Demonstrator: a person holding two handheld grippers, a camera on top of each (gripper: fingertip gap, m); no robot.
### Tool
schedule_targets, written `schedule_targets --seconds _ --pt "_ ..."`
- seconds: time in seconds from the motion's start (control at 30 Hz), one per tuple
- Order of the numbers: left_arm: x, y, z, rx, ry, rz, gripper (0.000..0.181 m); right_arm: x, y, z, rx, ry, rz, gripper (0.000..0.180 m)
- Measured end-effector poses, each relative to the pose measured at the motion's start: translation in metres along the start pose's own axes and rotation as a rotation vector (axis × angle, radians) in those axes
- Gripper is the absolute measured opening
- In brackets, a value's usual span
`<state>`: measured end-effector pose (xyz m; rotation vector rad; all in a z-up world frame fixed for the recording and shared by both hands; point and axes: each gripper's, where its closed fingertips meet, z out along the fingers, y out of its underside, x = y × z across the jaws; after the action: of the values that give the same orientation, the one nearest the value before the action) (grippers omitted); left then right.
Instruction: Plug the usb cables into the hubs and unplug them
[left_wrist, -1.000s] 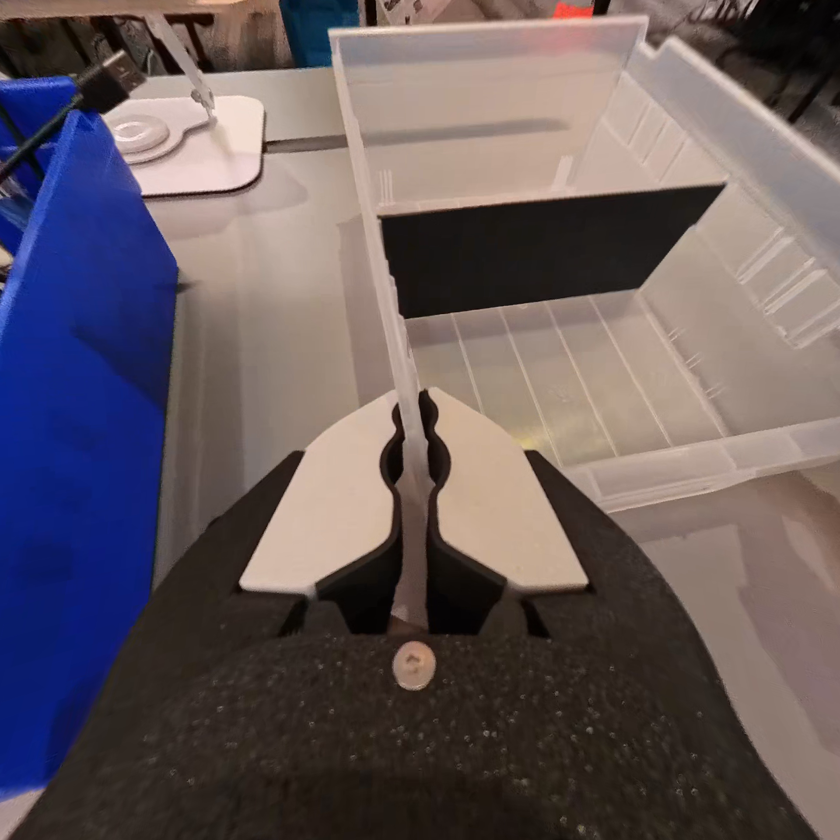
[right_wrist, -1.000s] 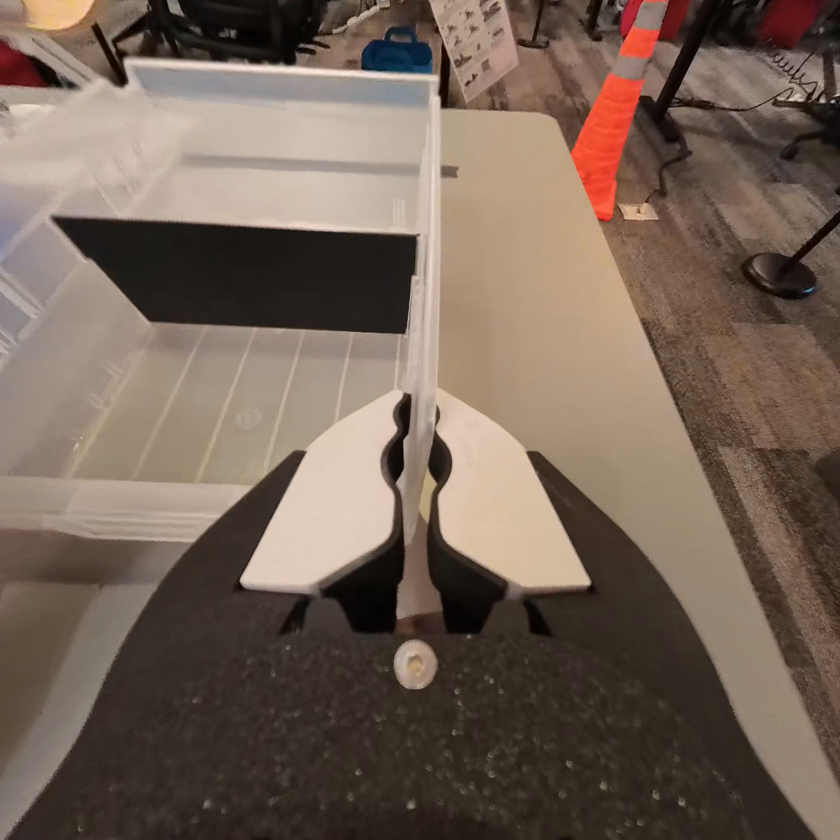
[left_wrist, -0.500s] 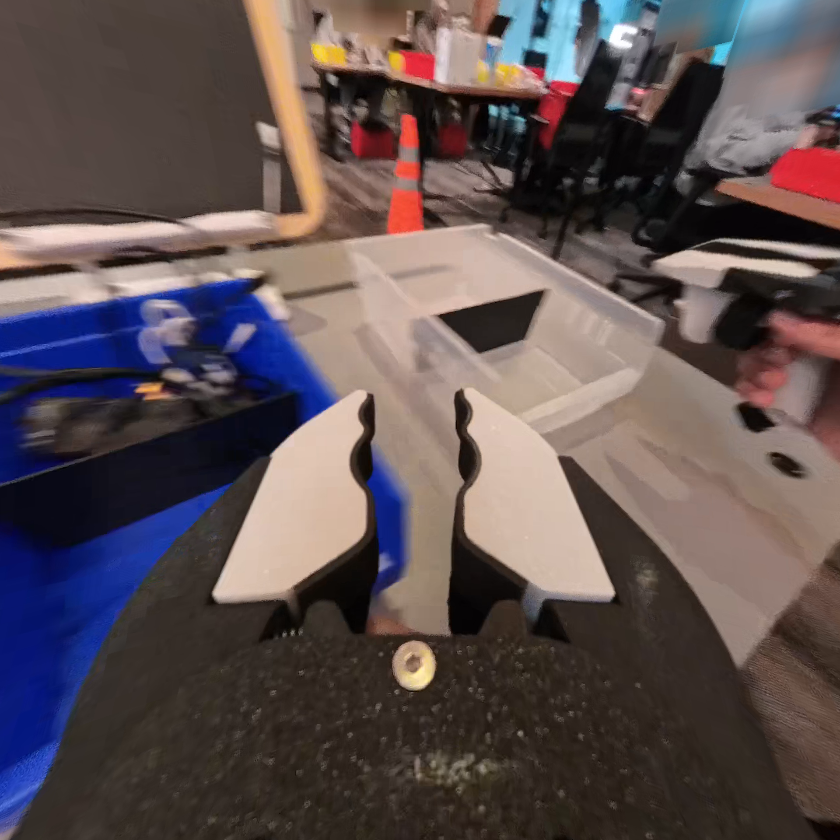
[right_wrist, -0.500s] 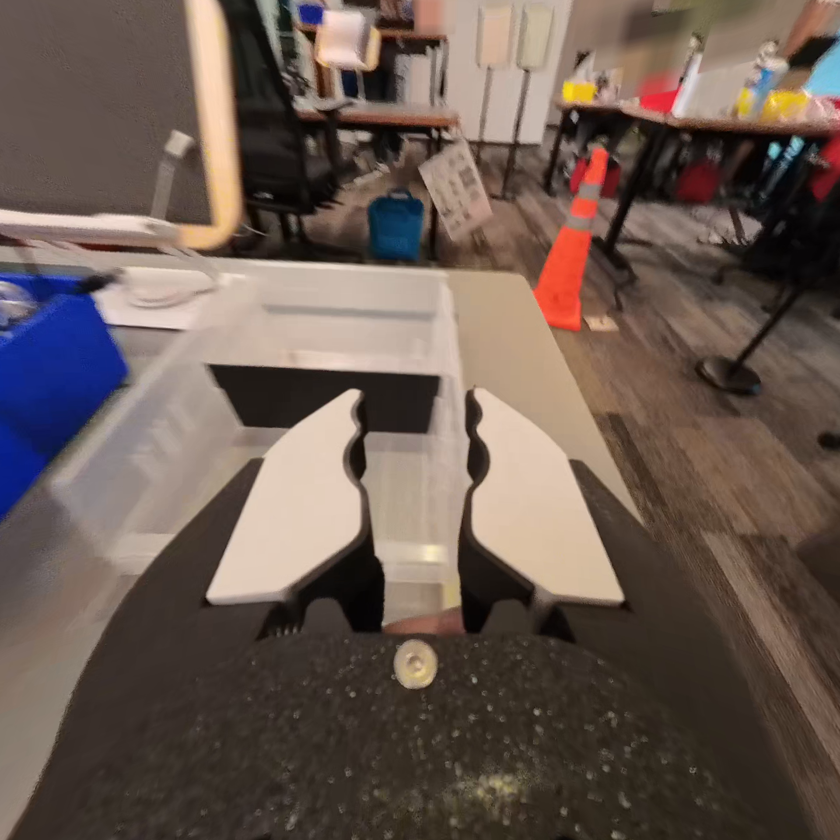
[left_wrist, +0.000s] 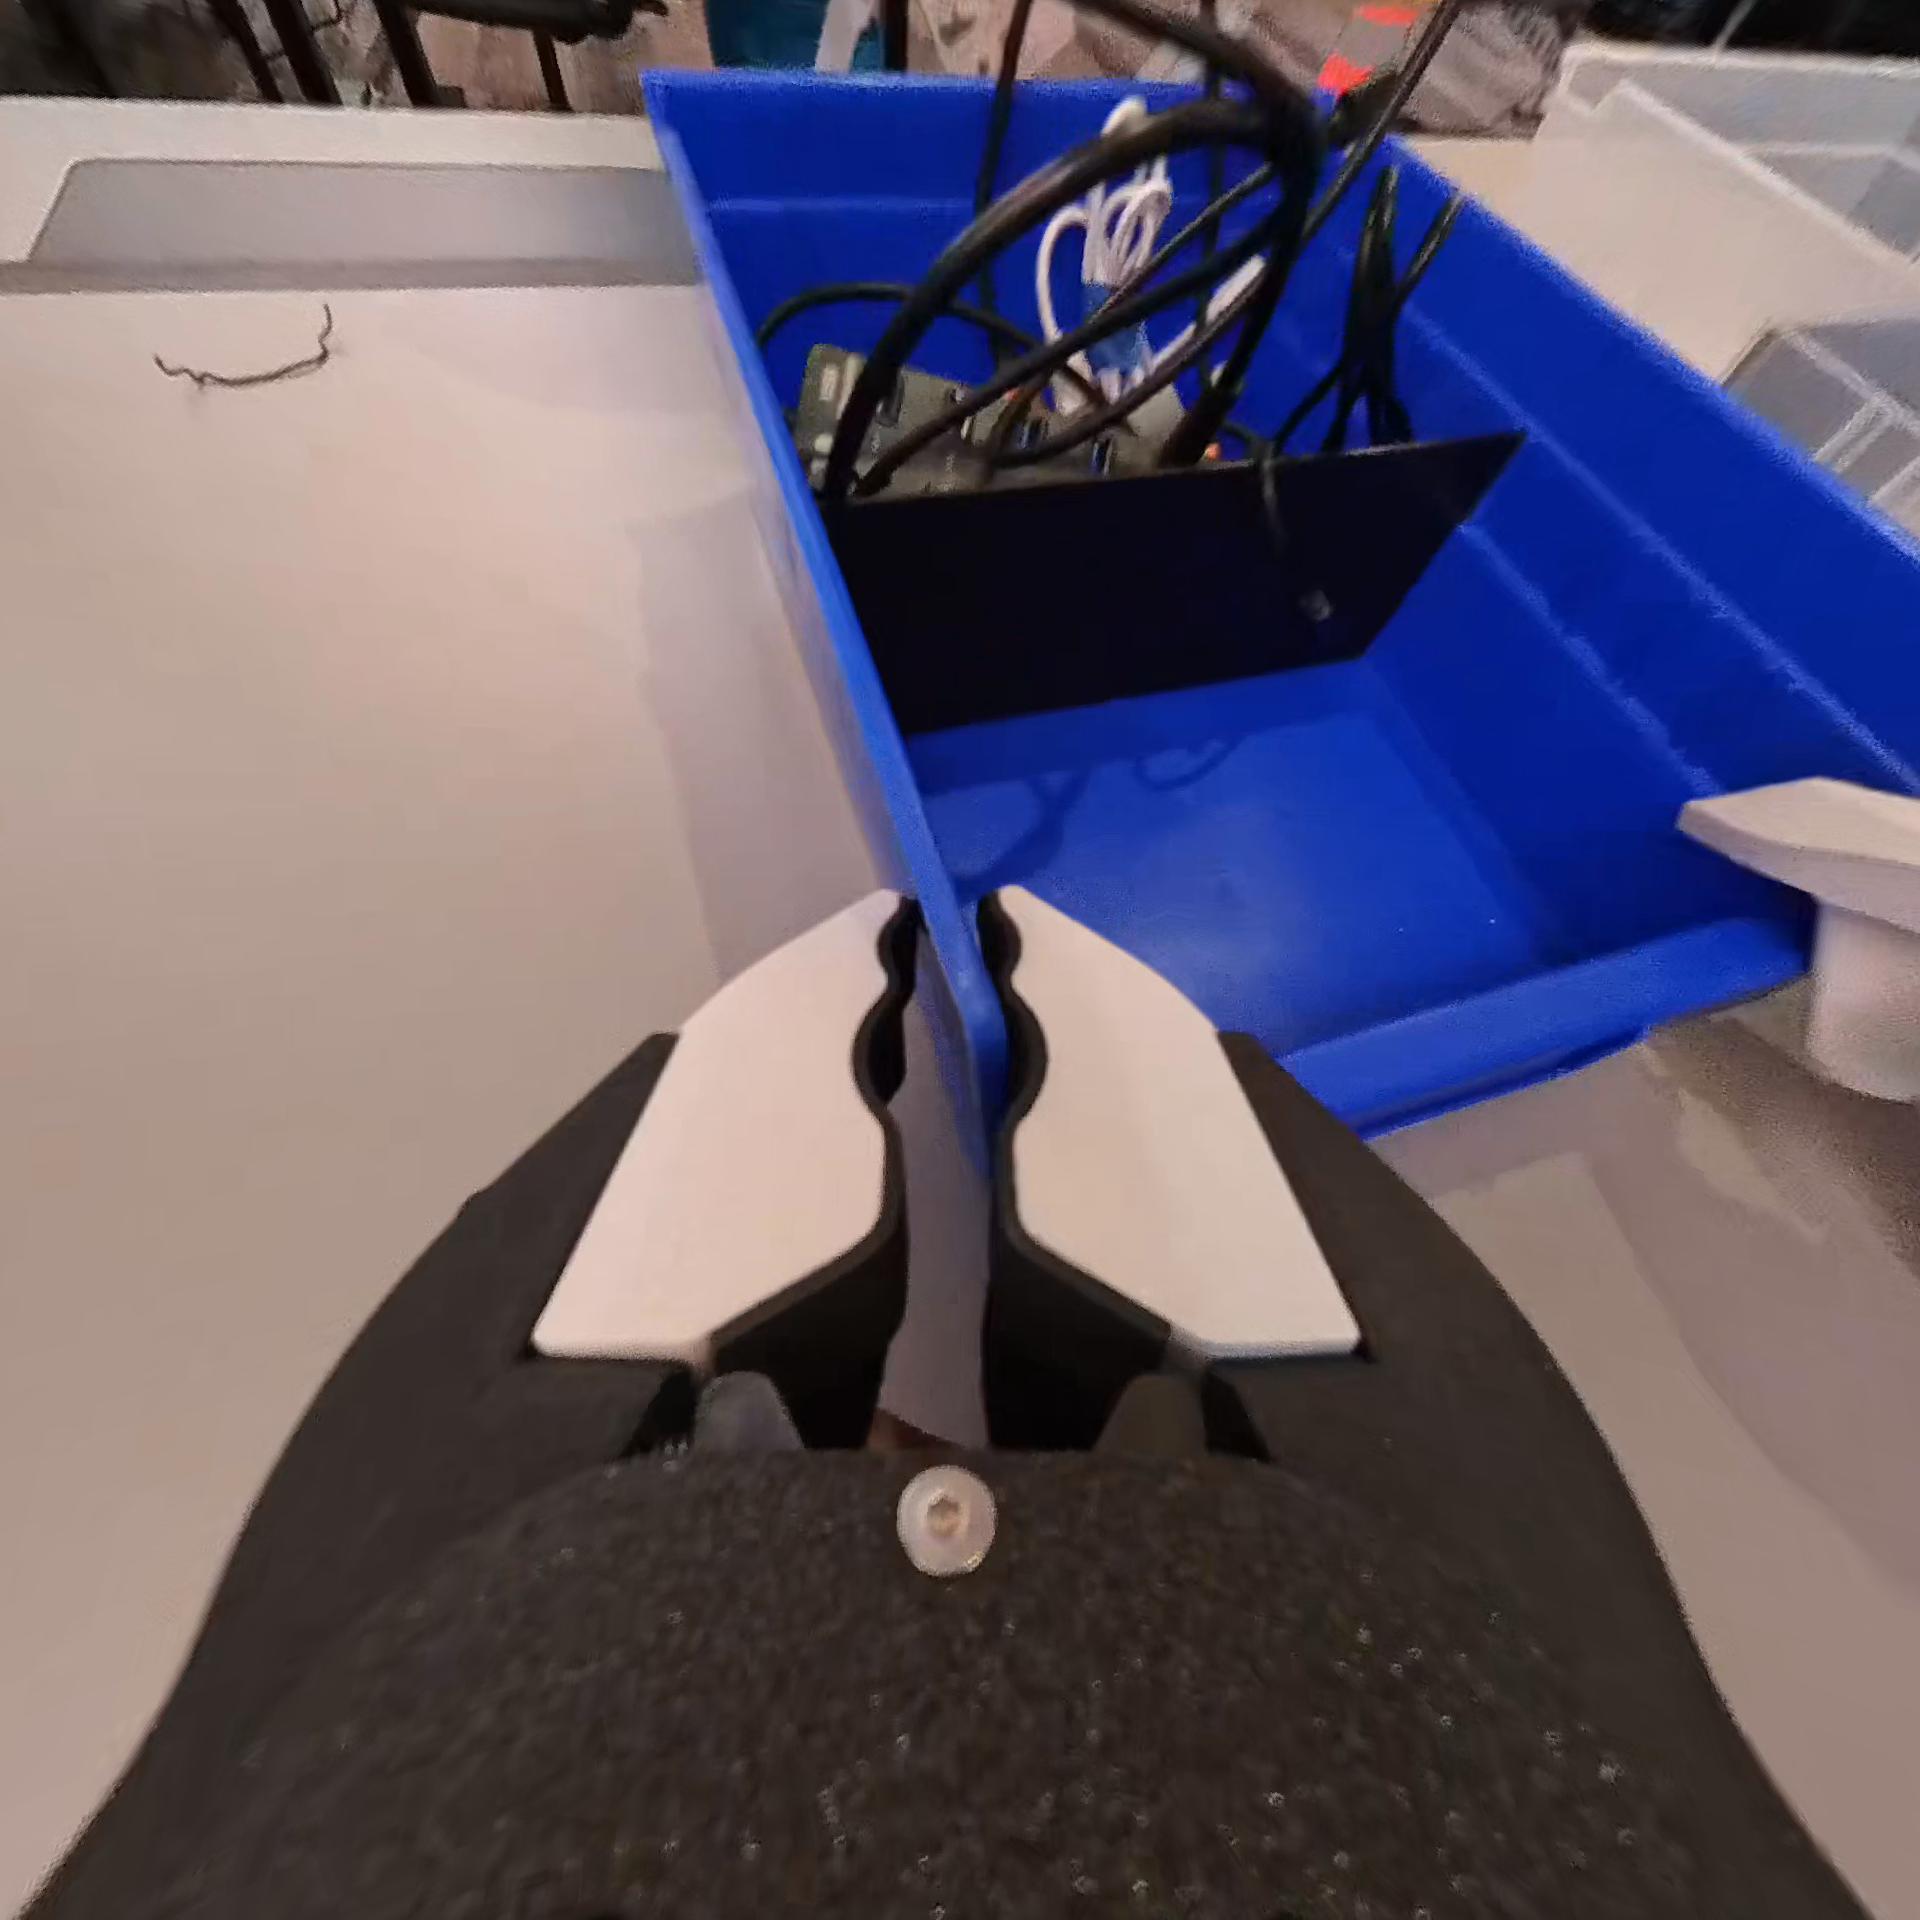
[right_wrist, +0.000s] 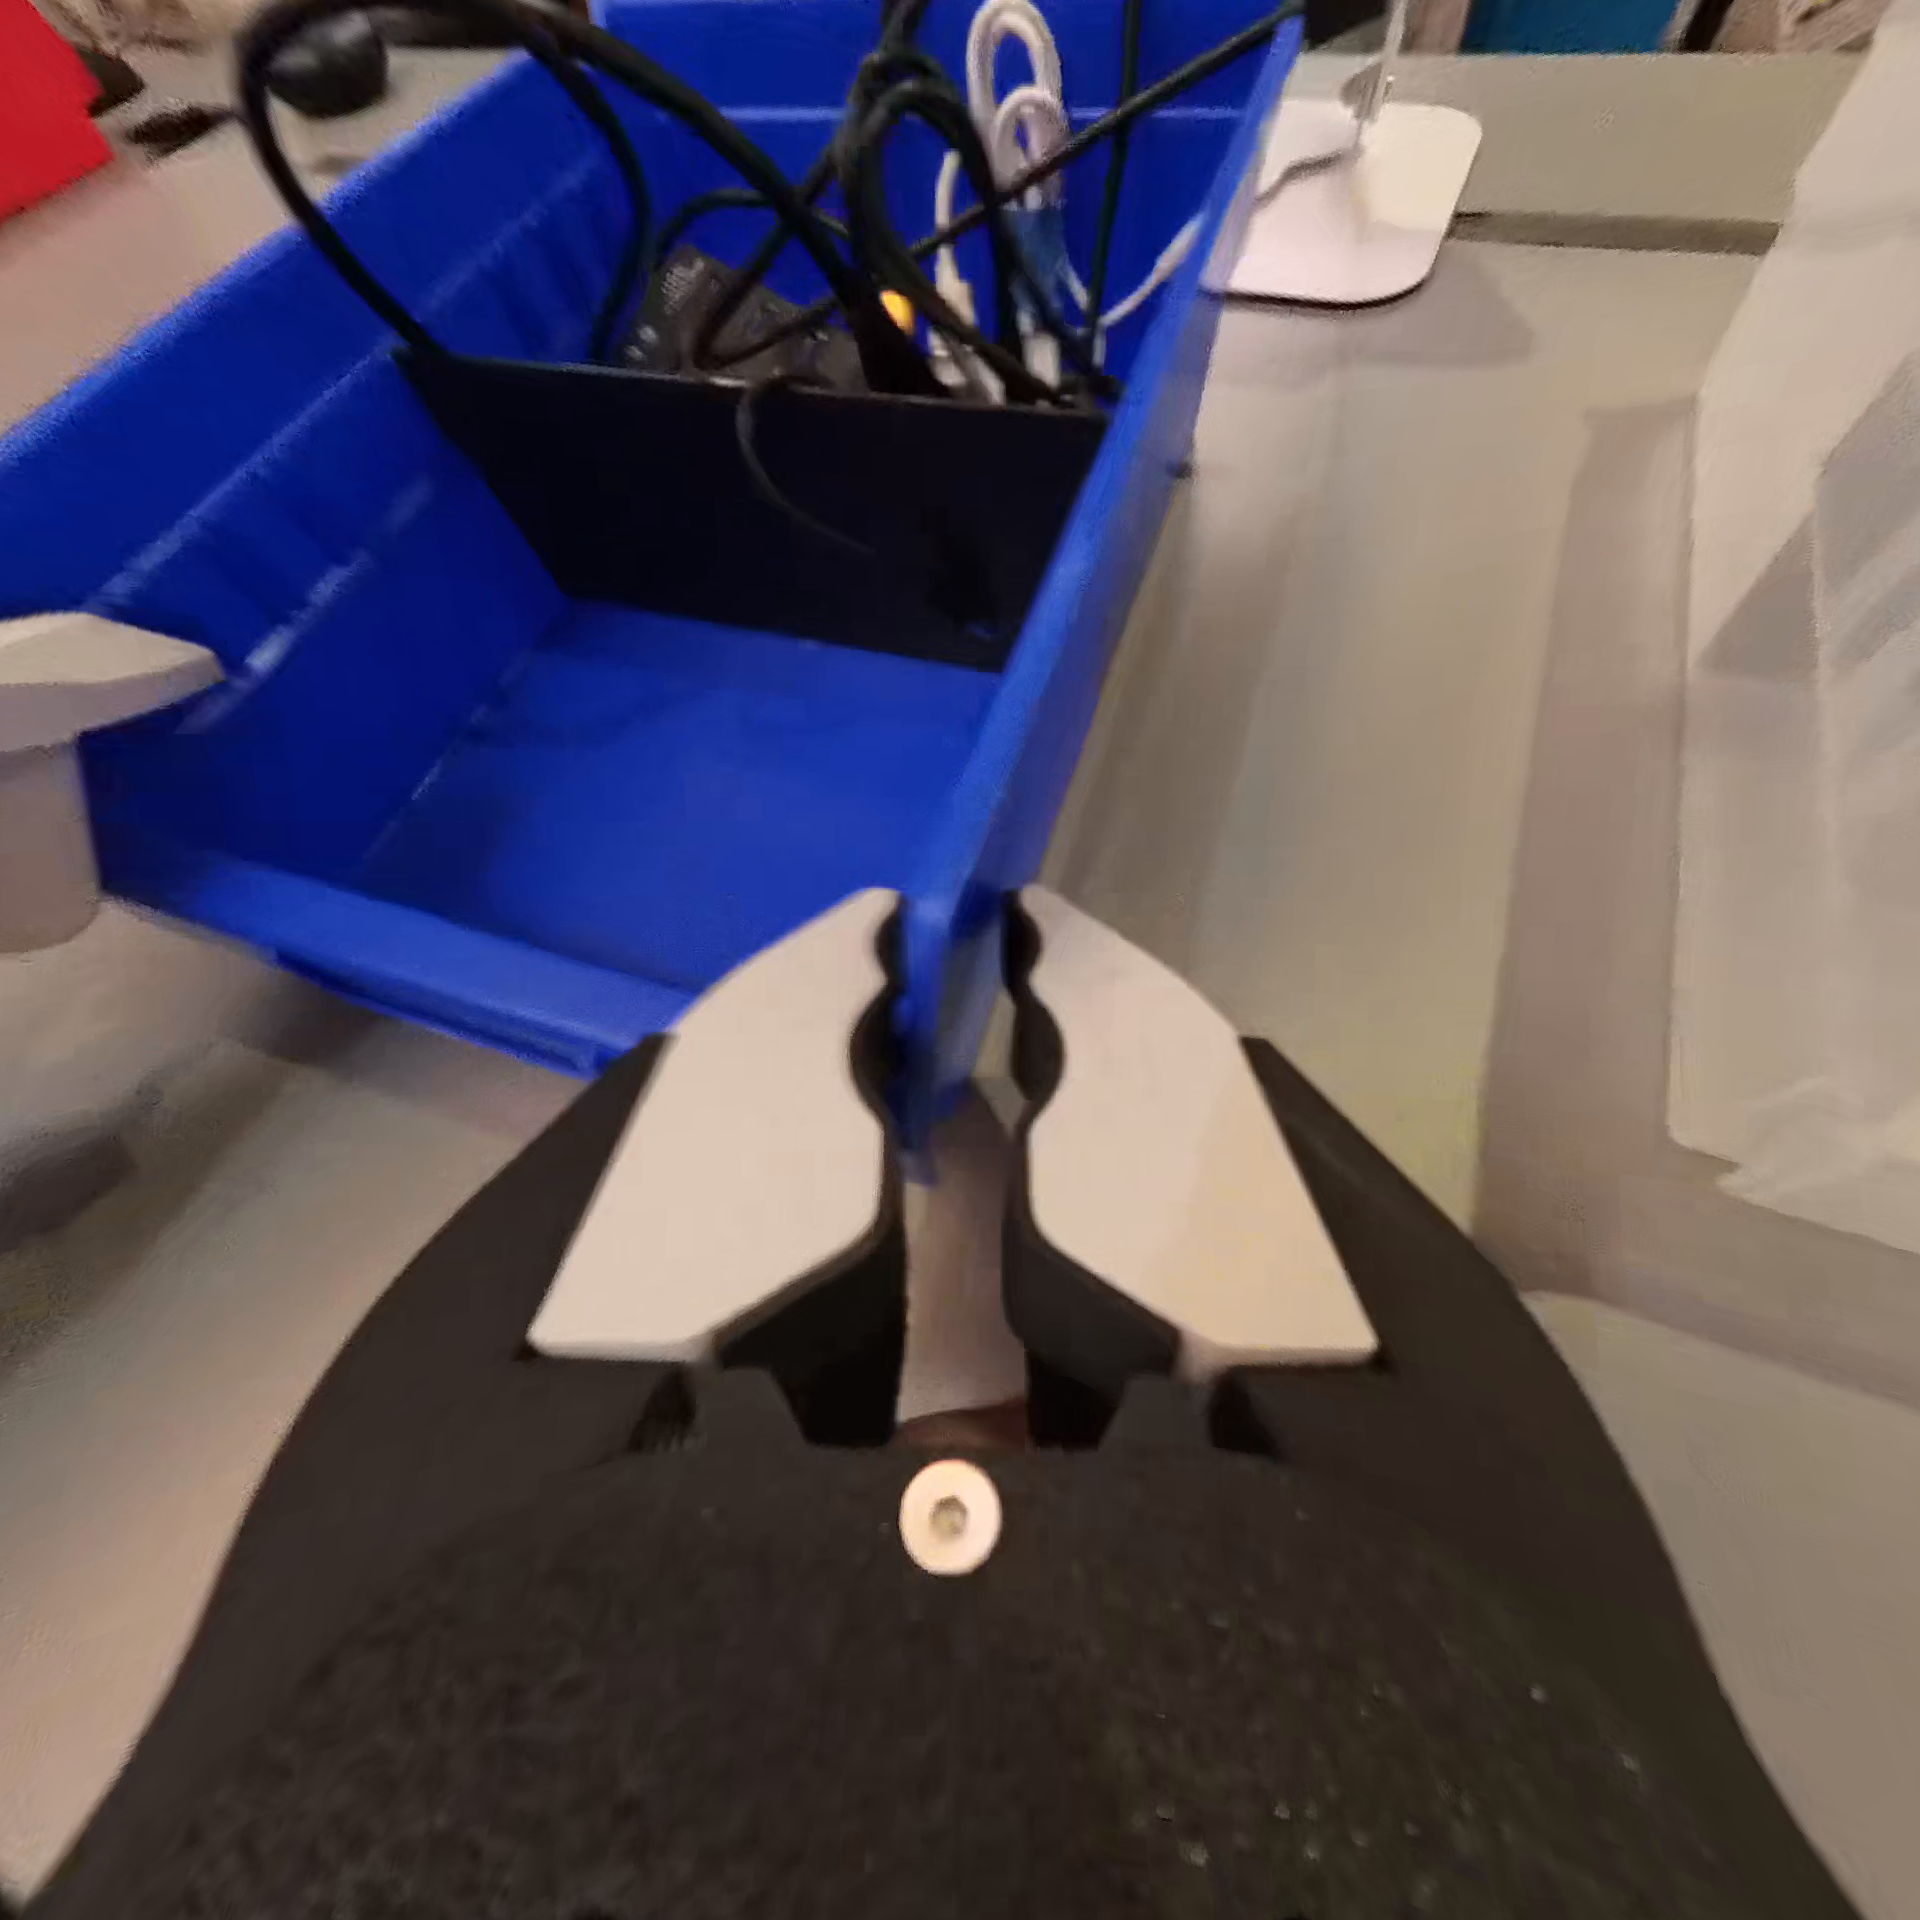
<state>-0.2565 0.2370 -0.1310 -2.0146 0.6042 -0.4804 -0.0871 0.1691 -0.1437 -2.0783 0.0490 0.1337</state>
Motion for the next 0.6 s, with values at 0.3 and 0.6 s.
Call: schedule_targets --seconds 0.3,0.6 --pt "-0.087 -0.019 -0.040 0.032 -0.167 0.046 0.002 -0.076 -0.027 0.013 0.097 0.241 -0.032 0.003" --pt "-0.222 -0.001 -0.056 -0.031 -0.247 0.013 0.002 -0.193 -0.035 0.091 0.048 0.173 -0.110 0.004"
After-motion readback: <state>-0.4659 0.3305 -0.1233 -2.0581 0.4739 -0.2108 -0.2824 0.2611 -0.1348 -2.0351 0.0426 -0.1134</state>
